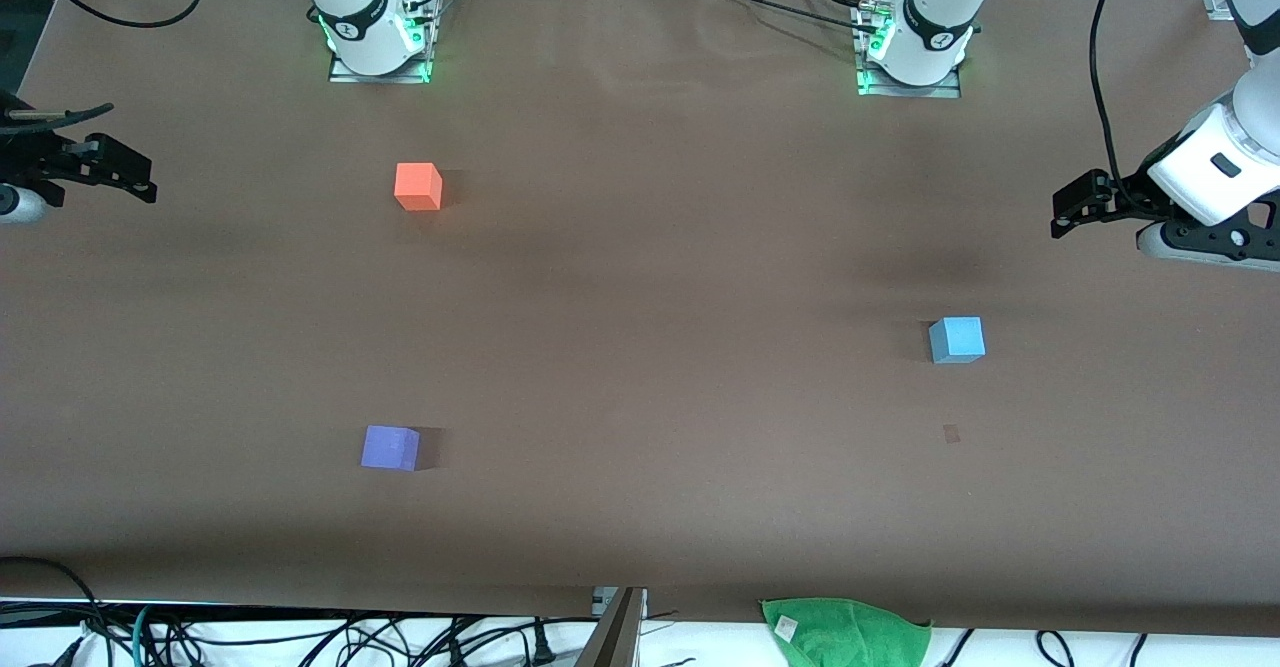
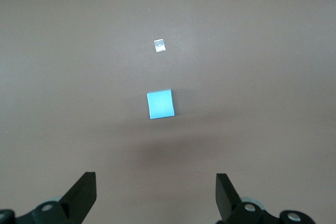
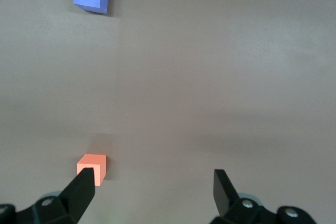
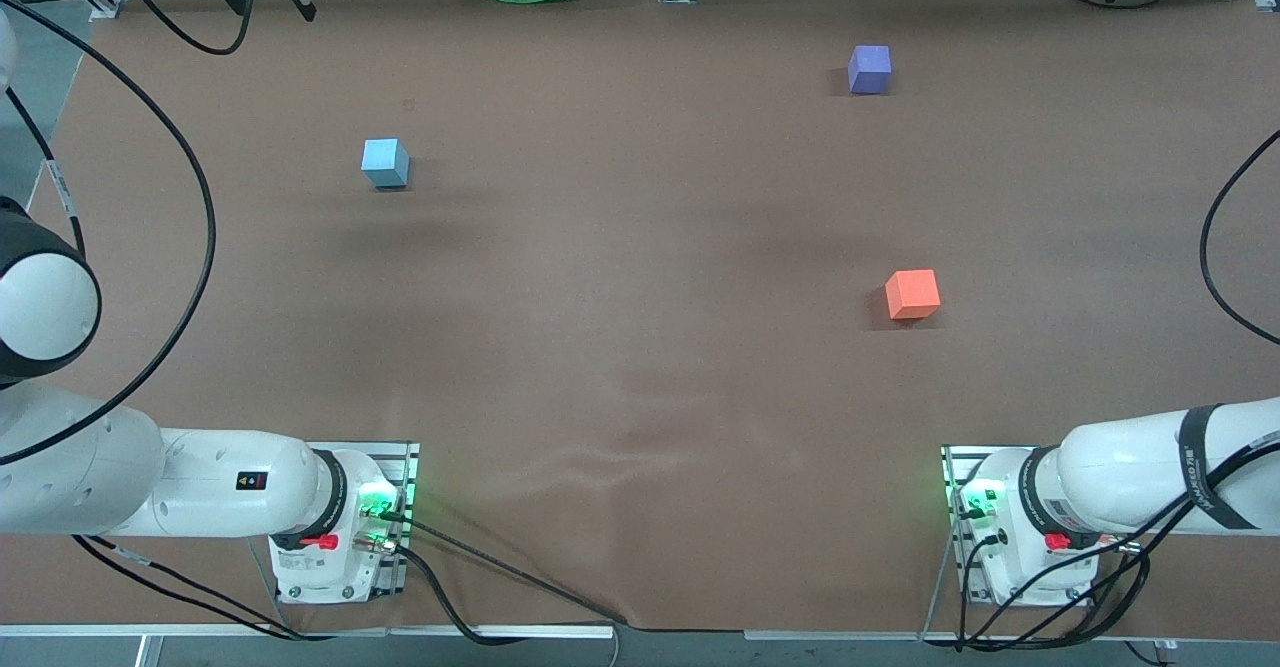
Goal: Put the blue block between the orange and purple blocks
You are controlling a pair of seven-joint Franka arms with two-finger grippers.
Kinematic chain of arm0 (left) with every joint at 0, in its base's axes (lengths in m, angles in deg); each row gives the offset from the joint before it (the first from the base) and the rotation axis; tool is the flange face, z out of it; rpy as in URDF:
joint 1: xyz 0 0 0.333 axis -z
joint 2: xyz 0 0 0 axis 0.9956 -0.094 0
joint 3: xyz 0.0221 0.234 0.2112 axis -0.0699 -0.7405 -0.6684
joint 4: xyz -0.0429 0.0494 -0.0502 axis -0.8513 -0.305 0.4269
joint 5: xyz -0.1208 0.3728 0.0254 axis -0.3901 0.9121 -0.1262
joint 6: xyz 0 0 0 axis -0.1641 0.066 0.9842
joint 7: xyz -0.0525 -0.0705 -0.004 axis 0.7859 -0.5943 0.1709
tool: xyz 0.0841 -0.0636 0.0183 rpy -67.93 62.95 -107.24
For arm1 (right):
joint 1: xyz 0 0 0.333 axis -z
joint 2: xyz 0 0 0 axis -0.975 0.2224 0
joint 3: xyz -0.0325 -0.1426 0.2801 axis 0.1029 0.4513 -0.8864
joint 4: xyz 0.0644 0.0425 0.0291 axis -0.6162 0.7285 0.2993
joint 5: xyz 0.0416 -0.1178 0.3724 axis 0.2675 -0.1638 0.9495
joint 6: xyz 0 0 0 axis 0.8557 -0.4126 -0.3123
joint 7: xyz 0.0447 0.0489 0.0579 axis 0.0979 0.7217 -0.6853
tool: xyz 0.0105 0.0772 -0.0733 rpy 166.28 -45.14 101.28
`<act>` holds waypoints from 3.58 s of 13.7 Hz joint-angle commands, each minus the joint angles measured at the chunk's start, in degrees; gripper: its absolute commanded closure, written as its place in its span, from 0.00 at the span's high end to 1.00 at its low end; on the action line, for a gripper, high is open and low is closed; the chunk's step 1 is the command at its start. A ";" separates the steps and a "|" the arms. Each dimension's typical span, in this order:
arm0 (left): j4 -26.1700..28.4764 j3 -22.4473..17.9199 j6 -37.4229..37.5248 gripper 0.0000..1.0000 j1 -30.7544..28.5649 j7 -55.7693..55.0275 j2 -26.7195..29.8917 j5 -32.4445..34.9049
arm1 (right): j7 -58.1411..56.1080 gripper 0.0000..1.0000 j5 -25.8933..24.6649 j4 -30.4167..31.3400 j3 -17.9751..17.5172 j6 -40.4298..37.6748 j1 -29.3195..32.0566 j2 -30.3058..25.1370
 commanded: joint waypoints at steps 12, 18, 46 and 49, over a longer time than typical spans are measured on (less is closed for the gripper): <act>-4.61 2.21 4.18 1.00 0.54 0.78 -1.18 -0.14 | -0.29 1.00 0.11 -1.19 -0.58 -0.20 0.87 0.67; -4.61 2.12 4.10 1.00 0.54 0.26 -1.26 -0.14 | -0.29 1.00 0.12 -1.27 -0.58 -0.20 0.78 0.67; 18.76 1.77 -38.52 1.00 -2.79 -1.59 -21.30 4.08 | -0.29 1.00 0.20 -1.28 -0.50 -0.02 0.87 0.84; 19.20 1.77 -40.72 1.00 -3.06 -1.68 -23.58 4.08 | -0.29 1.00 0.38 -1.28 -0.50 -0.02 0.87 0.84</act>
